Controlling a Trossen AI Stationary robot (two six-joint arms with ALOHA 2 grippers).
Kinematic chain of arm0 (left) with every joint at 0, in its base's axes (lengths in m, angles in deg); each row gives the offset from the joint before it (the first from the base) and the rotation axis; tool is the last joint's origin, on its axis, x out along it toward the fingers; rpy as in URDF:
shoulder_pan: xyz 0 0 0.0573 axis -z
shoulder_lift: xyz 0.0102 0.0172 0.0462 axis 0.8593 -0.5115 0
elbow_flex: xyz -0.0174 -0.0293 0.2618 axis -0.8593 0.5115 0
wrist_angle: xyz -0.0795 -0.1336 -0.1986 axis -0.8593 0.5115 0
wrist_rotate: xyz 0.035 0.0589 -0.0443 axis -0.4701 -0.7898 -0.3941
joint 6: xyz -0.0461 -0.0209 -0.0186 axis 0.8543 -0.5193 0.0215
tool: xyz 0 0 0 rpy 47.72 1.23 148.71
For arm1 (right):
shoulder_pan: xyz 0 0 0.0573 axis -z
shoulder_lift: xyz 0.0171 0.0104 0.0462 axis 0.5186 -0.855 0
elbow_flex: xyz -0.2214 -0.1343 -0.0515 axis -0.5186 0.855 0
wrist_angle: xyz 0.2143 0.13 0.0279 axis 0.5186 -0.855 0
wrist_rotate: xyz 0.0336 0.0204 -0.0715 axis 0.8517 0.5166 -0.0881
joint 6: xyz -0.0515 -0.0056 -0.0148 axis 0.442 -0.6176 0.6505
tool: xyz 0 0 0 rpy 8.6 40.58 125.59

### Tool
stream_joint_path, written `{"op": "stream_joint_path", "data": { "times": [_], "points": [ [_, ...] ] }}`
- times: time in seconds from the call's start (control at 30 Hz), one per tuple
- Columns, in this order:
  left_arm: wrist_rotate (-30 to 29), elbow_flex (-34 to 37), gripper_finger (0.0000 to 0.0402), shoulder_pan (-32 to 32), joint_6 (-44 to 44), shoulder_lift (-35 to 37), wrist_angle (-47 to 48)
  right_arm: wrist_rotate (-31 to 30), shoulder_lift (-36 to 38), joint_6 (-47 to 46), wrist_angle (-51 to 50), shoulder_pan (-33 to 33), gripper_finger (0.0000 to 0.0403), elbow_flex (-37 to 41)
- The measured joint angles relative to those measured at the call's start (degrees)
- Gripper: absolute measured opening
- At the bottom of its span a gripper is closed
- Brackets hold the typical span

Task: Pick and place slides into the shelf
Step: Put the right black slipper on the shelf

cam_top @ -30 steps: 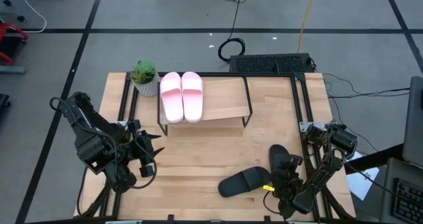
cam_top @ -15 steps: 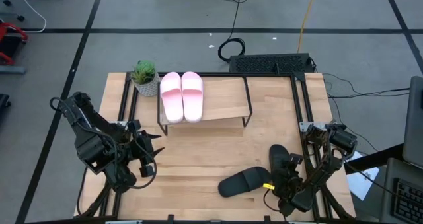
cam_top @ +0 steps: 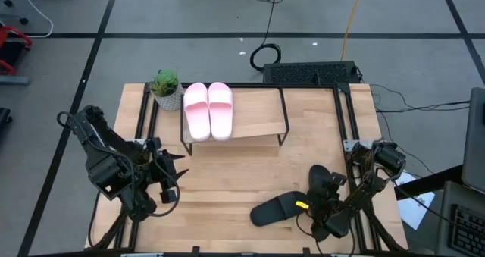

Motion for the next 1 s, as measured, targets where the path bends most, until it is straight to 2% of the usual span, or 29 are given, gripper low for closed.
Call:
{"op": "stream_joint_path", "data": {
  "times": [0.13,0.3,0.4,0.7,0.8,1.0],
  "points": [
    [0.04,0.00,0.0191,0.02,0.00,0.00,-0.25,-0.63,0.00,1.33,-0.51,0.57,0.0010,0.00],
    [0.07,0.00,0.0191,0.02,0.00,0.00,-0.25,-0.37,-0.04,1.79,-7.32,0.67,0.0005,-2.32],
    [0.09,0.00,0.0191,0.00,0.00,0.00,-0.25,-0.58,2.09,4.90,-6.35,0.76,0.0004,-3.86],
    [0.09,0.00,0.0191,0.02,-0.02,0.00,-0.25,0.05,12.05,2.39,-6.80,1.92,0.0002,-8.86],
    [0.11,0.00,0.0191,0.00,-0.02,0.00,-0.25,-4.94,15.75,1.40,-6.86,2.33,0.0001,-10.28],
    [0.09,0.00,0.0191,0.02,-0.04,0.00,-0.23,-25.25,19.68,6.51,-6.85,3.23,0.0001,-17.12]
  ]
}}
